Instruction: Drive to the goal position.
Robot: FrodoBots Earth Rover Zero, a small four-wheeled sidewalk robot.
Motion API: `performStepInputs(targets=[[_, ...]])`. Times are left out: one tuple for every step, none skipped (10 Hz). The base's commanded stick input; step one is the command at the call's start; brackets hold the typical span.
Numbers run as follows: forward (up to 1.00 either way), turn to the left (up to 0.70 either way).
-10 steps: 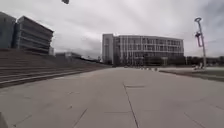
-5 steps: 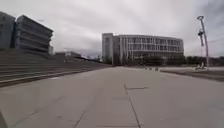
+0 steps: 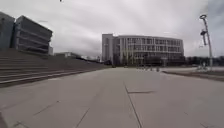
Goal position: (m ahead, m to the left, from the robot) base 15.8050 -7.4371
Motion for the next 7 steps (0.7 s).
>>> performStepInputs(targets=[[0.7,0.0],[0.7,0.0],[0.7,0.0],[0.7,0.0],[0.7,0.0],[0.7,0.0],[0.7,0.0]])
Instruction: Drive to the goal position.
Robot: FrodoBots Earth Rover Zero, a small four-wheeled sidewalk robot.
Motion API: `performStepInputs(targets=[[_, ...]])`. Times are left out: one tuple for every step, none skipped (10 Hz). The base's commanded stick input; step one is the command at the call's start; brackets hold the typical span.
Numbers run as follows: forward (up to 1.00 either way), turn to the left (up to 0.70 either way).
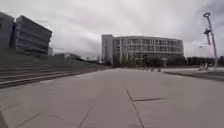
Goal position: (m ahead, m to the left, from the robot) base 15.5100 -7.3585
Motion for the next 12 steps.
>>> performStepInputs(targets=[[0.7,0.0],[0.7,0.0],[0.7,0.0],[0.7,0.0],[0.7,-0.05],[0.7,-0.32],[0.7,-0.32],[0.7,-0.11],[0.7,0.0],[0.7,0.0],[0.7,0.0],[0.7,0.0]])
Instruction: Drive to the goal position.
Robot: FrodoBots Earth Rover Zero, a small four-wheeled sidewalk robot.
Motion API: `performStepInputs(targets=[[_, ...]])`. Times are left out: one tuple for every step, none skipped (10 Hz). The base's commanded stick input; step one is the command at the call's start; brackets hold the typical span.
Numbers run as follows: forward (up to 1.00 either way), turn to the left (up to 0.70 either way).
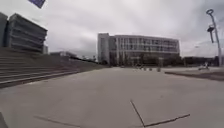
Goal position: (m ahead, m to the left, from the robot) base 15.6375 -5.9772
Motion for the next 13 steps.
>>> performStepInputs(targets=[[0.7,0.0],[0.7,0.0],[0.7,0.0],[0.7,0.0],[0.7,0.0],[0.7,0.0],[0.7,0.0],[0.7,0.0],[0.7,0.0],[0.7,0.0],[0.7,0.0],[0.7,0.0],[0.7,0.0]])
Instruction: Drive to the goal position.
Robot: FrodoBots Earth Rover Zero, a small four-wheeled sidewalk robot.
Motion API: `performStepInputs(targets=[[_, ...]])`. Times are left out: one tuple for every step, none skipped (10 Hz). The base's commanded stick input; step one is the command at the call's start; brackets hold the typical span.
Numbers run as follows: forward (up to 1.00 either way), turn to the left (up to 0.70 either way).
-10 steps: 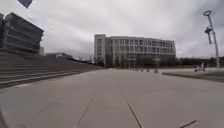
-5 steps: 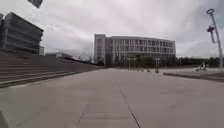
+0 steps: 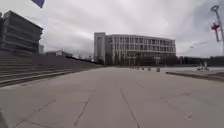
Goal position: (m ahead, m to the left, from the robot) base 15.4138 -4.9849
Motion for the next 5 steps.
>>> performStepInputs(targets=[[0.7,0.0],[0.7,0.0],[0.7,0.0],[0.7,0.0],[0.7,0.0]])
